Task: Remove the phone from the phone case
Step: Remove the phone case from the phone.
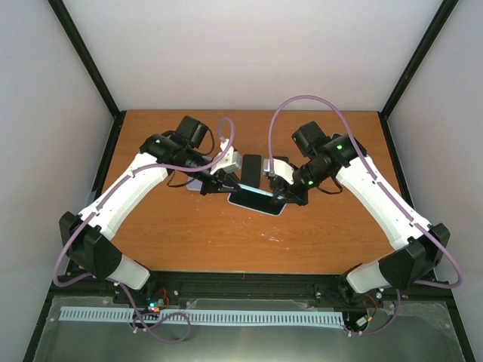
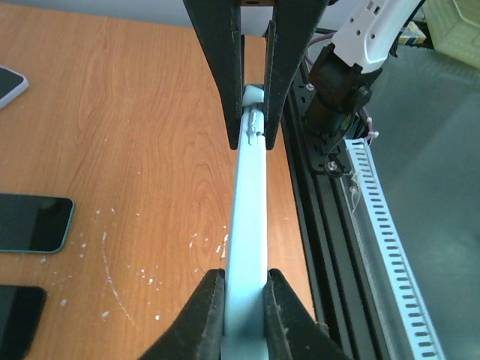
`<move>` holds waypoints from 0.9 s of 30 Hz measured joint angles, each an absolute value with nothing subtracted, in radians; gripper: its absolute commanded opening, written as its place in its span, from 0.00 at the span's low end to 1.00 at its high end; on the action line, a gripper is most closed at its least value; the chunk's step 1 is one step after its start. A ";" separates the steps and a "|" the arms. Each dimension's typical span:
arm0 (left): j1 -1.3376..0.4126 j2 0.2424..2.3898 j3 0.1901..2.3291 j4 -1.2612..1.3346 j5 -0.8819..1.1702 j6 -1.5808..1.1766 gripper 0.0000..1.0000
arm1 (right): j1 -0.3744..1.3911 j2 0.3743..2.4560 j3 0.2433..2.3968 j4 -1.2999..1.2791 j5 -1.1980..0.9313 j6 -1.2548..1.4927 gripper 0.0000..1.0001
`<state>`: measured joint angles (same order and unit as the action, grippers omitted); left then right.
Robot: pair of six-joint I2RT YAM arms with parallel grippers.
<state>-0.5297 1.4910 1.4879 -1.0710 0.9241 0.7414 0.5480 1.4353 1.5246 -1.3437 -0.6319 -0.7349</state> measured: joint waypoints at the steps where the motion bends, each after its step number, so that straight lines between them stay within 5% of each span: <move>1: -0.532 1.491 1.489 -1.071 0.921 0.742 0.01 | 0.547 1.438 1.529 -1.345 -0.626 -0.738 0.03; 5: -0.533 1.492 1.491 -1.068 0.918 0.739 0.01 | 0.548 1.449 1.552 -1.359 -0.608 -0.748 0.17; 11: -0.517 1.485 1.492 -1.003 0.905 0.654 0.01 | 0.526 1.456 1.639 -1.346 -0.636 -0.707 0.69; 16: -0.424 1.463 1.479 -0.867 0.976 0.494 0.01 | 0.428 1.456 1.732 -1.289 -0.741 -0.652 0.96; 27: -0.260 1.327 1.296 -0.257 1.161 -0.112 0.00 | 0.215 1.409 1.642 -0.824 -0.989 -0.181 0.99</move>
<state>-0.2600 1.3266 1.2961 -0.2565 1.1614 -0.1120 0.2153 1.4094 1.6417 -0.8238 -0.9894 -0.1810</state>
